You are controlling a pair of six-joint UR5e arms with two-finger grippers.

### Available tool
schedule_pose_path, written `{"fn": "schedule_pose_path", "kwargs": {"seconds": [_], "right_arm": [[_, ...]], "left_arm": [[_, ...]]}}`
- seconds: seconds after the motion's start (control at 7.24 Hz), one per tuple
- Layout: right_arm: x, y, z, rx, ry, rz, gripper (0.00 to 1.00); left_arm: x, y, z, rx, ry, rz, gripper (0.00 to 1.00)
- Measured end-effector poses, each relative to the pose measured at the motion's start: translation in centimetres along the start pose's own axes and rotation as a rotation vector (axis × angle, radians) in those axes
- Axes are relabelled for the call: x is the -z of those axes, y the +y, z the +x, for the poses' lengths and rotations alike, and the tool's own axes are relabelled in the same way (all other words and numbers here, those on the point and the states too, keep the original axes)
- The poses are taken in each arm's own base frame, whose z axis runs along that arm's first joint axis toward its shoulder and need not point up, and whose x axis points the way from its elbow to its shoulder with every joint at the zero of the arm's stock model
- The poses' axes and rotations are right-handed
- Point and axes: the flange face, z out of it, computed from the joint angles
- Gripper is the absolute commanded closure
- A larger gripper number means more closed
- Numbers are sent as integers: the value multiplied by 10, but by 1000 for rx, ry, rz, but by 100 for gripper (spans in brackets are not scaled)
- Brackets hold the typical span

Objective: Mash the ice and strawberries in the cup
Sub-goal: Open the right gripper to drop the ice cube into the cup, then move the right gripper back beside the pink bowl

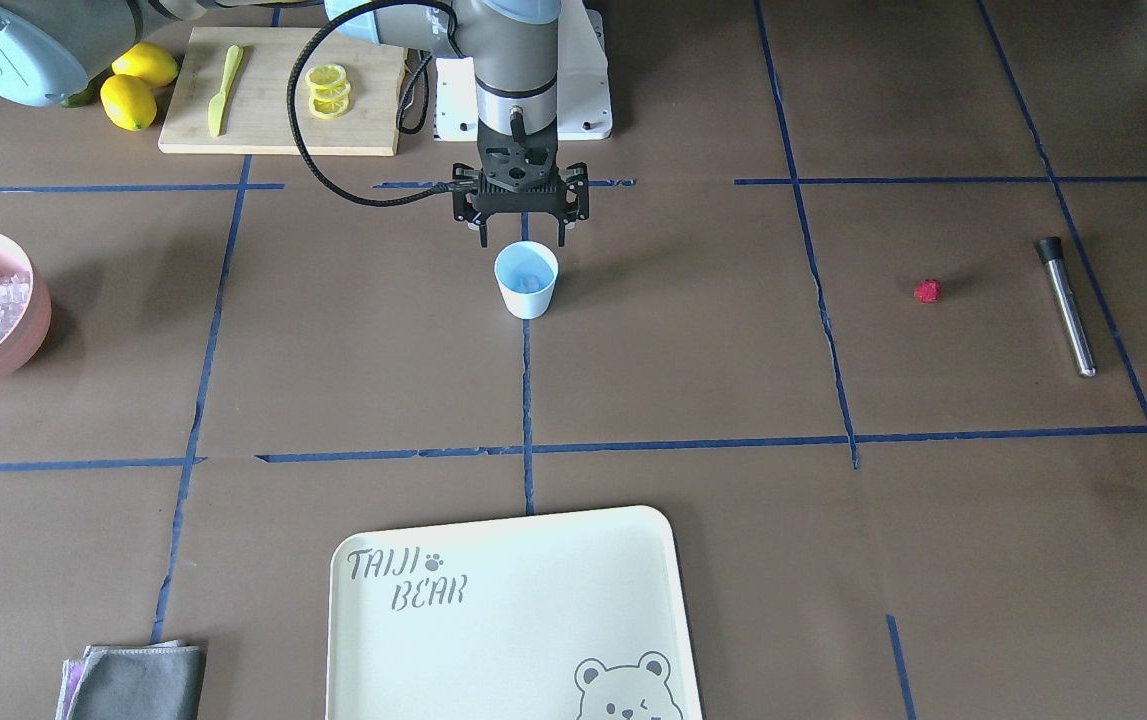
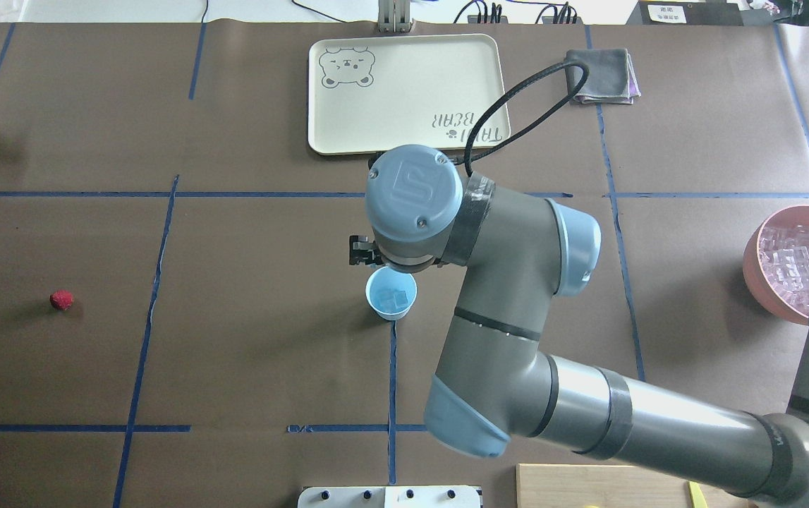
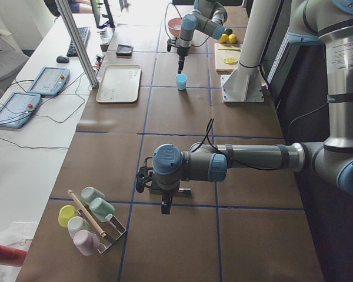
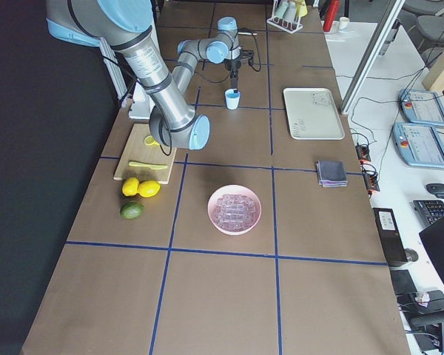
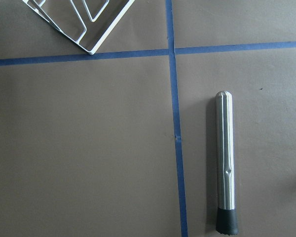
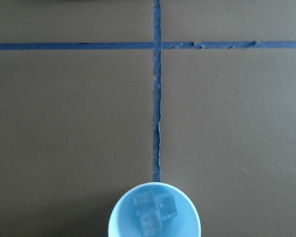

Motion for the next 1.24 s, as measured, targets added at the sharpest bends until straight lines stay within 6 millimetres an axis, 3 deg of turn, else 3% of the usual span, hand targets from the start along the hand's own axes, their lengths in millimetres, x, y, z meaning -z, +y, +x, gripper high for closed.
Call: {"fn": "schedule_pose_path", "kwargs": {"seconds": [0.14, 0.28, 0.55, 0.69, 0.97, 1.24], "right_arm": [[5, -37, 42, 27, 4, -25, 0], [12, -73, 98, 77, 9, -46, 0], [25, -134, 248, 222, 26, -92, 0], [30, -150, 328, 290, 33, -115, 0], [44, -152, 481, 400, 26, -157, 0], [66, -122, 618, 449, -1, -171, 0]], "left_arm": [[0, 0, -1, 1, -5, -1, 0], [-1, -1, -2, 5, -11, -3, 0], [3, -9, 2, 0, -11, 8, 0], [6, -15, 6, -12, -10, 18, 0], [17, -38, 16, -47, -11, 54, 0], [27, -59, 26, -80, -6, 84, 0]]}}
